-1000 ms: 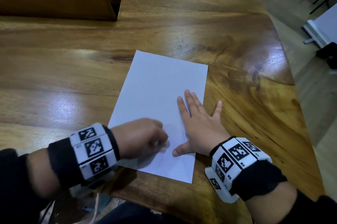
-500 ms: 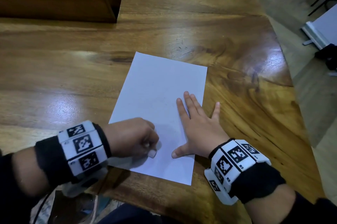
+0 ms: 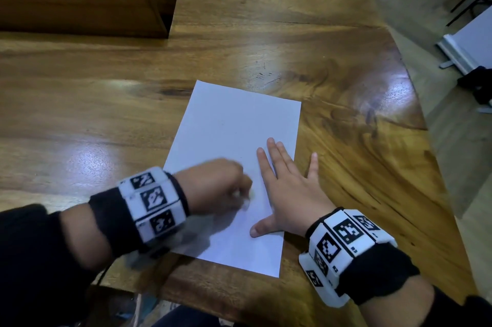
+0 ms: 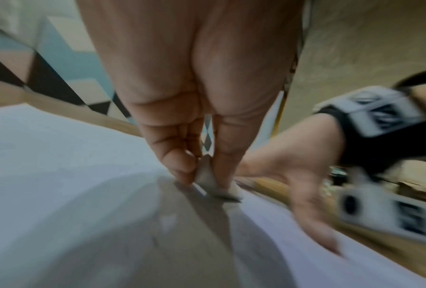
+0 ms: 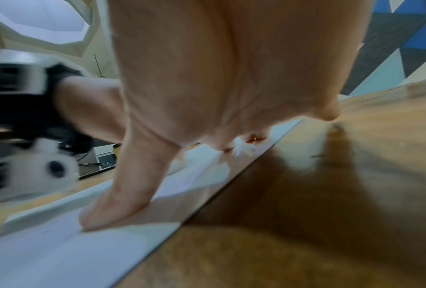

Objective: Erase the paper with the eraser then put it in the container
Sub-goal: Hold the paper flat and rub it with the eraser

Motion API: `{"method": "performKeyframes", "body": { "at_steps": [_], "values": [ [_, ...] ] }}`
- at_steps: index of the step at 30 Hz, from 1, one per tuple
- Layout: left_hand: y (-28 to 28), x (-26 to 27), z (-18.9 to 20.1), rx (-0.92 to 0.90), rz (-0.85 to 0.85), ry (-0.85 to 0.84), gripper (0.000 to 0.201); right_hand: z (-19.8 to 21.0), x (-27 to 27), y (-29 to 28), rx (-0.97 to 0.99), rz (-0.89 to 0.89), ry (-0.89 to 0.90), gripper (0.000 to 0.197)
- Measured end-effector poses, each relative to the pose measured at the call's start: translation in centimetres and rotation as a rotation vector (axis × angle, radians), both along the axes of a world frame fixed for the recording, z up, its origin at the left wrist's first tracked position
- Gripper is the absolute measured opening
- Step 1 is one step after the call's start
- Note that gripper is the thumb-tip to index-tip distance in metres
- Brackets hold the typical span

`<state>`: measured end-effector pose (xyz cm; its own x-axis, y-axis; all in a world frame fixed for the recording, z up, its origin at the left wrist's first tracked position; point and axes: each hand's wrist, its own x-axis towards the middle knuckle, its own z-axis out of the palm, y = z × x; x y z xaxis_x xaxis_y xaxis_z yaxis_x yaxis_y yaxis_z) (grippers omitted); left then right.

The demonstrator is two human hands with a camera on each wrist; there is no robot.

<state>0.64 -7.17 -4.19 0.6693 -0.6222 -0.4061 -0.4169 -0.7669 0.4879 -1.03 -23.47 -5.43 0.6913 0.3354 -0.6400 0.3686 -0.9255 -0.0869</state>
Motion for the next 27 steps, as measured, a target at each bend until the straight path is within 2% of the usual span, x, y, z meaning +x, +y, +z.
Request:
{"method": "performKeyframes", "body": {
  "at_steps": [2, 4, 8, 10, 13, 17, 18, 22, 24, 27],
  "values": [
    [-0.3, 1.3, -0.1, 0.004, 0.090, -0.073, 0.016, -0.1, 0.0, 0.0, 0.003, -0.002, -0.007, 0.139],
    [-0.1, 0.5, -0.2, -0.008, 0.069, -0.086, 0.018, 0.0, 0.0, 0.0, 0.008, -0.003, -0.004, 0.139],
    [0.7, -3.6, -0.3, 0.007, -0.082, 0.073, 0.021, 0.1, 0.0, -0.2, 0.020, -0.002, 0.001, 0.138],
    [1.0, -4.1, -0.5, 0.026, -0.080, 0.101, 0.021, 0.0, 0.0, -0.2, 0.033, 0.000, -0.001, 0.138],
    [1.9, -3.4, -0.5, -0.088, 0.039, 0.139, 0.016, -0.1, 0.0, -0.6, 0.068, -0.006, -0.008, 0.140],
    [3.6, -2.7, -0.5, -0.183, 0.278, 0.148, 0.048, -0.1, -0.2, -1.4, 0.078, -0.070, -0.021, 0.145],
    [3.8, -2.7, -0.5, -0.181, 0.289, 0.159, 0.046, -0.1, -0.2, -1.5, 0.068, -0.073, -0.020, 0.145],
    [3.3, -2.2, -0.5, -0.113, 0.241, 0.167, 0.017, -0.1, -0.1, -1.2, 0.054, -0.053, -0.021, 0.147],
    [2.8, -0.9, -0.2, -0.052, 0.209, 0.152, 0.015, -0.1, 0.0, -1.0, 0.043, -0.051, -0.027, 0.147],
    [0.8, 1.8, 0.0, -0.006, 0.183, 0.004, 0.016, 0.0, 0.0, -0.8, 0.025, -0.061, -0.023, 0.147]
  ]
}}
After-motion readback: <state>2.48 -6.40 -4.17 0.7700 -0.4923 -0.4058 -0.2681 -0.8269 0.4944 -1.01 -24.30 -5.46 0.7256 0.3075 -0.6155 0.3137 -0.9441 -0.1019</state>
